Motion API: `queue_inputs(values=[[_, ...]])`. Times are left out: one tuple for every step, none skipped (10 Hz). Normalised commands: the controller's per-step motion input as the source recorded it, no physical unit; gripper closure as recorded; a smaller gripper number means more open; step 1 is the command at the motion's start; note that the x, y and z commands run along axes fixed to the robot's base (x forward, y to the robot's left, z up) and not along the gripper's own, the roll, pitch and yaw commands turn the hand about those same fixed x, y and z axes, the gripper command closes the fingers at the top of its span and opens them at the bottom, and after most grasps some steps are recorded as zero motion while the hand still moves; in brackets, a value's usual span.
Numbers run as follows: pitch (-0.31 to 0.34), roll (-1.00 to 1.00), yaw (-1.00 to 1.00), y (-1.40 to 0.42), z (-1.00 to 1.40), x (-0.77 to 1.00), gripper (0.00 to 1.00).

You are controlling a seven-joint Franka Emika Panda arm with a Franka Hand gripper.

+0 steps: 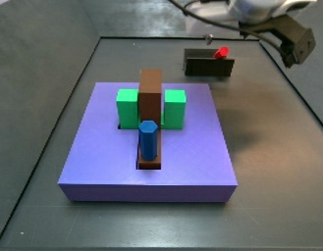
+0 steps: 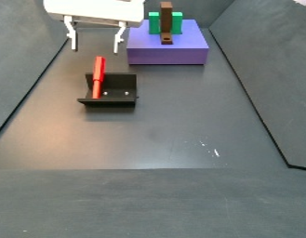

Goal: Pick up the red object. Move up. Place the red object on the fixture. Regrasp the red object. Move to above the board. Insert the red object.
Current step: Regrasp the red object.

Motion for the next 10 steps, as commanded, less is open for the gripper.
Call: queue_inputs(values=[[0.0,0.81,0.12,-0.1,-0.25,0.08,0.0],[0.0,0.79,0.08,-0.09,-0.33,0.18,0.0],[0.006,0.68,0.06,-0.07,-0.4,0.2,0.0],[0.037,0.6,0.05,-0.07,-0.36,0.15,0.0],[0.054,0.45,0.09,-0.05,-0.3,0.21,0.0],[0.086,0.26,0.11,0.0,-0.23,0.27,0.0],[0.074,0.24,0.07,0.0,-0.23,0.23,0.0],[0.037,0.26,0.04,0.0,-0.2,0.13,0.0],[0.02,0.27,0.05,0.0,-0.1,0.04,0.0],[0.0,0.0,0.0,0.0,0.0,0.0,0.0]])
